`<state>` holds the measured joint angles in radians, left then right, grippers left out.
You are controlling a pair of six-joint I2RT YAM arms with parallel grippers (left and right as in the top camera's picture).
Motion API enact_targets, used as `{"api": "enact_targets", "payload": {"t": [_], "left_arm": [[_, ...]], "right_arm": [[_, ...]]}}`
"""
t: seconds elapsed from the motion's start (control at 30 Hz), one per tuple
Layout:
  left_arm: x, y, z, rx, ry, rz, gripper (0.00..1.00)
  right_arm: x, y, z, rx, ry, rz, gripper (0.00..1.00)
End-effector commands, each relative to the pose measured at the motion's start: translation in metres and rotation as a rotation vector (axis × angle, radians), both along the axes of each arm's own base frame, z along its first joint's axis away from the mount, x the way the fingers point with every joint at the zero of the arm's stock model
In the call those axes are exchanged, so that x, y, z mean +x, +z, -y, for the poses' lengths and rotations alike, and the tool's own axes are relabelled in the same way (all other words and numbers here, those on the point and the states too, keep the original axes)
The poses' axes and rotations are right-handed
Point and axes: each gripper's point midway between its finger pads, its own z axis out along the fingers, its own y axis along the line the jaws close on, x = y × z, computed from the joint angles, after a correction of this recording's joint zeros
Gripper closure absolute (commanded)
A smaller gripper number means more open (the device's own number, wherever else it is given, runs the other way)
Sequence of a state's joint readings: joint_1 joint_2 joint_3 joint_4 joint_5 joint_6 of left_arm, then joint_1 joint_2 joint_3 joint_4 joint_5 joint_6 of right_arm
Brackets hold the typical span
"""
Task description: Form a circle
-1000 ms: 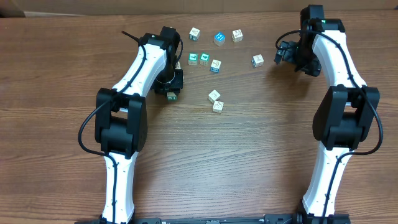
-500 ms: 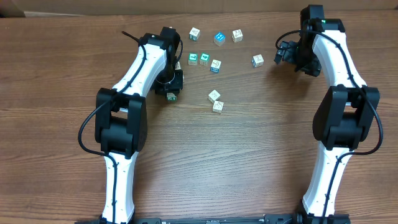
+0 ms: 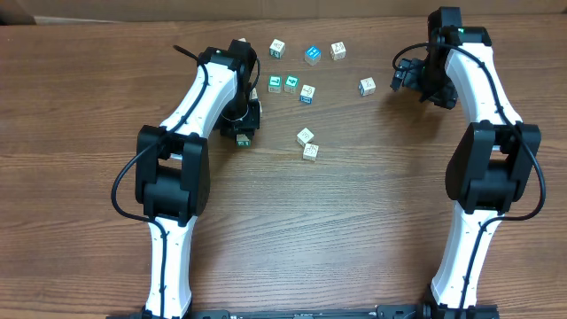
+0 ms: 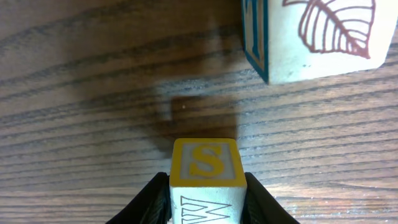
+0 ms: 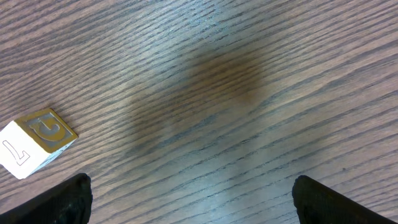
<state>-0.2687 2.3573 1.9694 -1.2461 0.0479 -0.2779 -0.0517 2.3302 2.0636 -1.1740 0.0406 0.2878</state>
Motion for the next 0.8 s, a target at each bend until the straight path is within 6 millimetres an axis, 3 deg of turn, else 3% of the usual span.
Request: {"api": "enact_targets", "payload": {"t": [0.0, 0.2, 0.37, 0.43, 0.7, 0.77], "left_arm": [[-0.004, -0.001, 0.004, -0.003, -0.02, -0.01, 0.69], [-0.002, -0.001, 0.004, -0.003, -0.02, -0.002, 0.57], [0.004, -0.001, 0.004, 0.0, -0.021, 0.024, 0.35], [0.007, -0.001, 0.005, -0.003, -0.021, 0.035, 0.32], [0.011, -0.002, 0.006, -0.007, -0.02, 0.048, 0.48], [0.01, -0.002, 0.007, -0.006, -0.019, 0.046, 0.49]], "right_arm": [[0.007, 0.018, 0.001, -0.004, -0.005, 0.048, 0.0], [0.007, 0.018, 0.001, -0.004, -0.005, 0.048, 0.0], [0.007, 0.018, 0.001, -0.004, -0.005, 0.048, 0.0], [0.007, 0.018, 0.001, -0.004, -0.005, 0.048, 0.0], [0.007, 0.018, 0.001, -0.004, -0.005, 0.048, 0.0], [0.007, 0.018, 0.001, -0.004, -0.005, 0.048, 0.0]]}}
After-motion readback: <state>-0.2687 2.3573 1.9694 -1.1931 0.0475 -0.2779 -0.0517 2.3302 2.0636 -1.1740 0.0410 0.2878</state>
